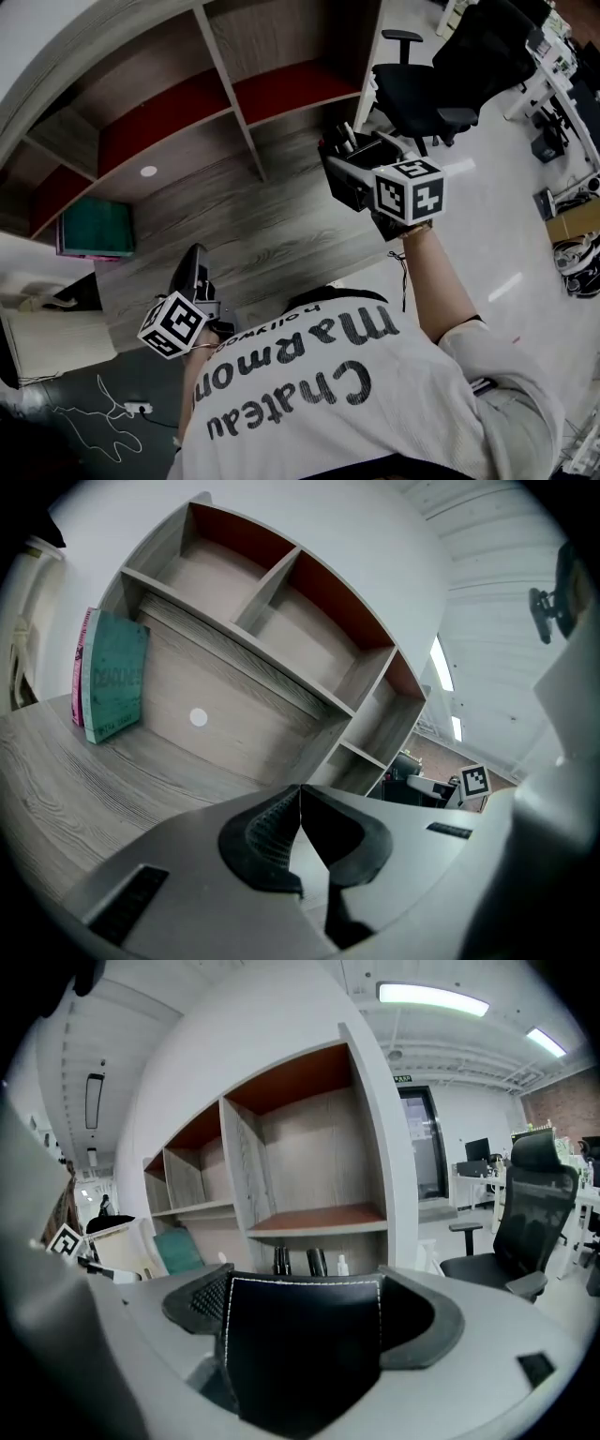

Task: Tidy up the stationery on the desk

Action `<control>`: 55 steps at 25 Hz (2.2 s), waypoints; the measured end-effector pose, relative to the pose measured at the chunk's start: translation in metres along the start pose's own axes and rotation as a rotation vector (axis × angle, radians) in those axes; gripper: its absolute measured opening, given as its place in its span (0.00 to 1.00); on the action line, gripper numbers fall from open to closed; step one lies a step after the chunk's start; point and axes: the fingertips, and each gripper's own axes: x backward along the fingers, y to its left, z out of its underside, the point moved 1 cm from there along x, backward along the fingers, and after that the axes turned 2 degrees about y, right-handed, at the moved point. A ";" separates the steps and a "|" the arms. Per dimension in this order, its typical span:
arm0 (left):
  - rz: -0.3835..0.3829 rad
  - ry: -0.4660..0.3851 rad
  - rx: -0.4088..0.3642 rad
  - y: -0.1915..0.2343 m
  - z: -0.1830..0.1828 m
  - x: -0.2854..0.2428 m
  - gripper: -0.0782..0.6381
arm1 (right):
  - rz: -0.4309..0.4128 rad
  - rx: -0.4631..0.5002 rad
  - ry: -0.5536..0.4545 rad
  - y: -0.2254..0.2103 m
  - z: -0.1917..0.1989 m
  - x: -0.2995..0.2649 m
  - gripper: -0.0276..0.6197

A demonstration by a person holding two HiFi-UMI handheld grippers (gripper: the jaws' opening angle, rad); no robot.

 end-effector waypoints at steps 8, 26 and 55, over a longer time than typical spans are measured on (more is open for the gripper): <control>-0.030 -0.033 0.017 0.014 -0.012 0.005 0.13 | -0.031 0.030 -0.171 0.014 -0.074 0.010 0.76; -0.129 -0.094 0.065 0.032 -0.012 0.018 0.13 | -0.123 0.071 -0.366 0.027 -0.152 0.007 0.76; -0.225 -0.063 0.111 0.013 0.016 -0.019 0.13 | -0.251 0.076 -0.445 0.009 -0.187 -0.052 0.76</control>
